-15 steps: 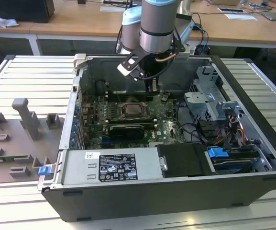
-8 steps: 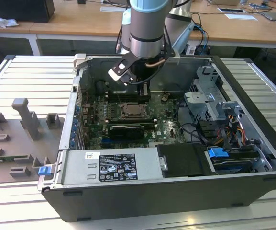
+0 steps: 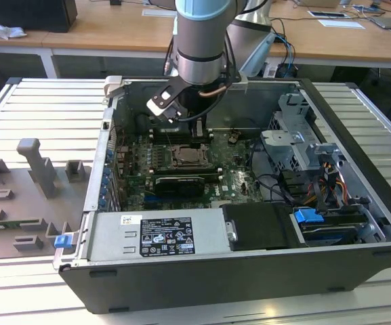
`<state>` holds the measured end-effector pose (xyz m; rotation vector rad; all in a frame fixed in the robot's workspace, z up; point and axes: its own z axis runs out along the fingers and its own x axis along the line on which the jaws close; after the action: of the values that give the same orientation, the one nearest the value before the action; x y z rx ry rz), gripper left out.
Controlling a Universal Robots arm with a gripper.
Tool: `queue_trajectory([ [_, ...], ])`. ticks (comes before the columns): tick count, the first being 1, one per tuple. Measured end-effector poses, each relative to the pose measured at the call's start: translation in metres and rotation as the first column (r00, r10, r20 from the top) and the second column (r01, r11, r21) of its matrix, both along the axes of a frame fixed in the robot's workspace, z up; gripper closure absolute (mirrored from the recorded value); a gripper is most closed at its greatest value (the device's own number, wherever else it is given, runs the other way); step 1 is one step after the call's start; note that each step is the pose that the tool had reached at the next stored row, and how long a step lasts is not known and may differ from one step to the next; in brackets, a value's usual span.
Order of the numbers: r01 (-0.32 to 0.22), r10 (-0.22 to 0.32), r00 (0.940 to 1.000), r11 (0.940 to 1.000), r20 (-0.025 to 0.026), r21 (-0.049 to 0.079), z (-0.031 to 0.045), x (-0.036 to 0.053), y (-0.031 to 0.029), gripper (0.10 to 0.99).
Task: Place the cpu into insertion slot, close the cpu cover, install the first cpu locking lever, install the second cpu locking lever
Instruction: 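Close the cpu cover, then install the first cpu locking lever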
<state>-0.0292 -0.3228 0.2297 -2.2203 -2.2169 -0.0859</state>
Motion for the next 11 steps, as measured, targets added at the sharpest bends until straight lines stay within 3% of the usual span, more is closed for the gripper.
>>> queue_trajectory([
  [11, 0.0, 0.0, 1.0, 1.0, 0.0001, 0.0, -0.0001, -0.0109, 0.0, 0.98],
])
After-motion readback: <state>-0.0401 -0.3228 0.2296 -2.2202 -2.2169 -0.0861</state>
